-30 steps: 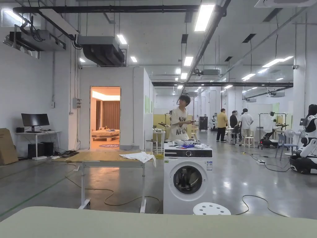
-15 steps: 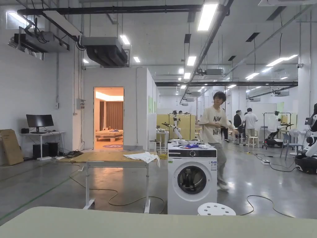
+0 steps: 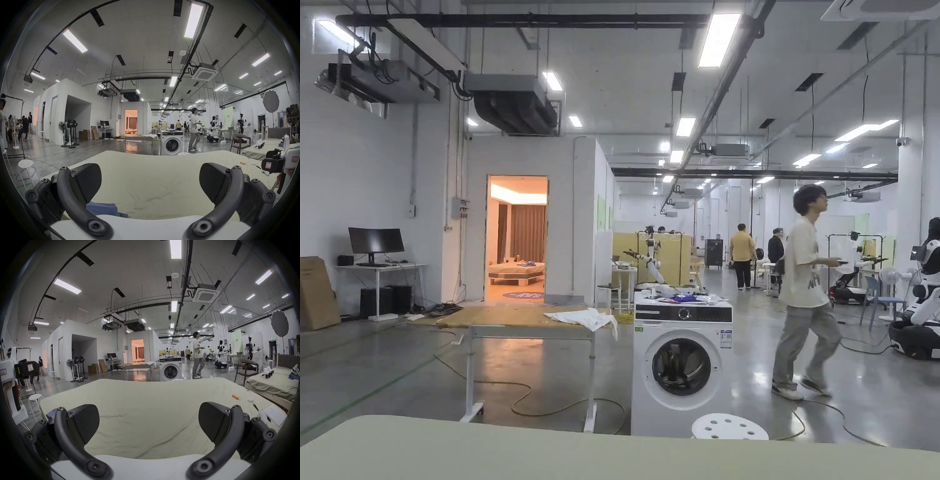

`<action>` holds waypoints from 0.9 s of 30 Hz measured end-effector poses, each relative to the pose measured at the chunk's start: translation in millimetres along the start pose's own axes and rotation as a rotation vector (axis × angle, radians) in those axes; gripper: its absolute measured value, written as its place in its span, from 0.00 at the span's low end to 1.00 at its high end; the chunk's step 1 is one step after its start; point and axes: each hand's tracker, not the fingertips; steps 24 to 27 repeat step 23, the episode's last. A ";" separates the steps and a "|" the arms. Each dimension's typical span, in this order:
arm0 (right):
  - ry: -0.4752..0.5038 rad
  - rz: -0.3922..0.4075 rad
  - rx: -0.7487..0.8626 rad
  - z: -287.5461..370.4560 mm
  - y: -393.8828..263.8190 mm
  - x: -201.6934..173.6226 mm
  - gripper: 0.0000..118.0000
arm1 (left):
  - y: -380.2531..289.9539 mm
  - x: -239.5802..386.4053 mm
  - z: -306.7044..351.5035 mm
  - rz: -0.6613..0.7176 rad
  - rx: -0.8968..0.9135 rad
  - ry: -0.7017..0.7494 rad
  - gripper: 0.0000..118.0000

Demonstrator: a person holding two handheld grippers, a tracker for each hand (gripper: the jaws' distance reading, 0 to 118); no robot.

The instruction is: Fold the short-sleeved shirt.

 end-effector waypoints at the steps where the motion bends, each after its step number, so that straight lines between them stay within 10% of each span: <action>1: -0.017 -0.002 -0.005 -0.7 2.3 -1.6 1.00 | 0.6 0.3 -1.1 0.001 -0.004 0.002 1.00; 6: -0.102 -0.023 -0.050 -8.2 21.3 -13.7 1.00 | 0.4 4.4 -5.2 -0.014 -0.028 0.007 1.00; 14: -0.207 -0.274 -0.243 -9.9 35.2 -32.3 1.00 | -6.9 13.6 -8.8 -0.007 -0.085 -0.056 1.00; 27: -0.237 -0.331 -0.214 -12.5 38.5 -23.9 1.00 | -9.9 19.3 -8.4 -0.019 -0.098 -0.085 1.00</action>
